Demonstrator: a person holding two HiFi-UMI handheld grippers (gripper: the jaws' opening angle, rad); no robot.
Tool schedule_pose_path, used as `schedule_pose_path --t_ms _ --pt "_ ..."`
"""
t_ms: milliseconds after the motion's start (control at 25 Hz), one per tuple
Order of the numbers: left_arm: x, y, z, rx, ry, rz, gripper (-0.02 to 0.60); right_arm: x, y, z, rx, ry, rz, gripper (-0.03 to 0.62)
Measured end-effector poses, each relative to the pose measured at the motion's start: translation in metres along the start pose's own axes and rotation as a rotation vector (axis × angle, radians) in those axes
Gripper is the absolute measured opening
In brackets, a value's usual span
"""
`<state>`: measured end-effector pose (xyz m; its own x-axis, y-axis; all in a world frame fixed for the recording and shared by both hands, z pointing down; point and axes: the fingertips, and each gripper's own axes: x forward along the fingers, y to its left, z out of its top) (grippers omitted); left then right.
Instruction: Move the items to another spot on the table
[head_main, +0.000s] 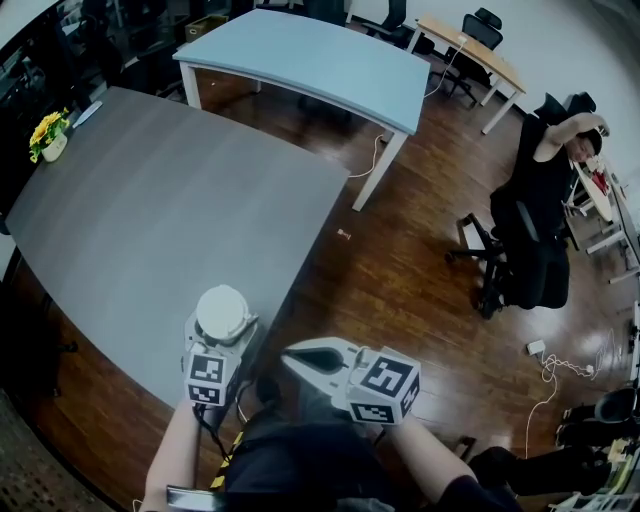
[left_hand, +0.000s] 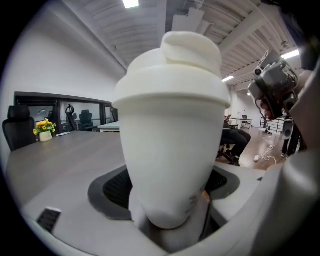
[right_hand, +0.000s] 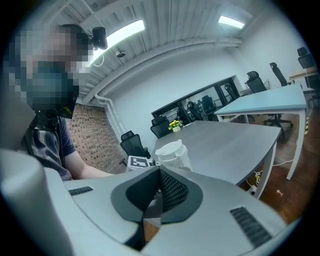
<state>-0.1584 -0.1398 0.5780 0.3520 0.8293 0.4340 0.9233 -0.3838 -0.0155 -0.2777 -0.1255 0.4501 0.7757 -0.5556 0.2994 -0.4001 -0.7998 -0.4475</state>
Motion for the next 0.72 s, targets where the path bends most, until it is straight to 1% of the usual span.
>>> schedule_pose_path --t_ms 120,360,400,560,720 --pt "-0.003 0.0 0.003 0.012 0.0 -0.015 0.437 0.0 0.001 0.002 -0.001 -0.011 -0.002 -0.015" --pt "-0.02 -0.001 0.01 0.007 -0.013 -0.031 0.442 0.0 -0.001 0.003 0.007 -0.017 -0.002 -0.015" --pt "-0.025 -0.003 0.01 -0.004 -0.018 -0.037 0.442 0.0 -0.001 0.003 0.008 -0.017 0.0 -0.015" --pt "-0.047 -0.007 0.006 -0.093 -0.034 -0.064 0.442 0.001 -0.001 0.004 0.009 -0.03 -0.002 -0.015" --pt "-0.076 0.013 0.005 -0.135 -0.059 -0.016 0.44 0.011 0.008 0.007 0.001 -0.027 0.021 -0.015"
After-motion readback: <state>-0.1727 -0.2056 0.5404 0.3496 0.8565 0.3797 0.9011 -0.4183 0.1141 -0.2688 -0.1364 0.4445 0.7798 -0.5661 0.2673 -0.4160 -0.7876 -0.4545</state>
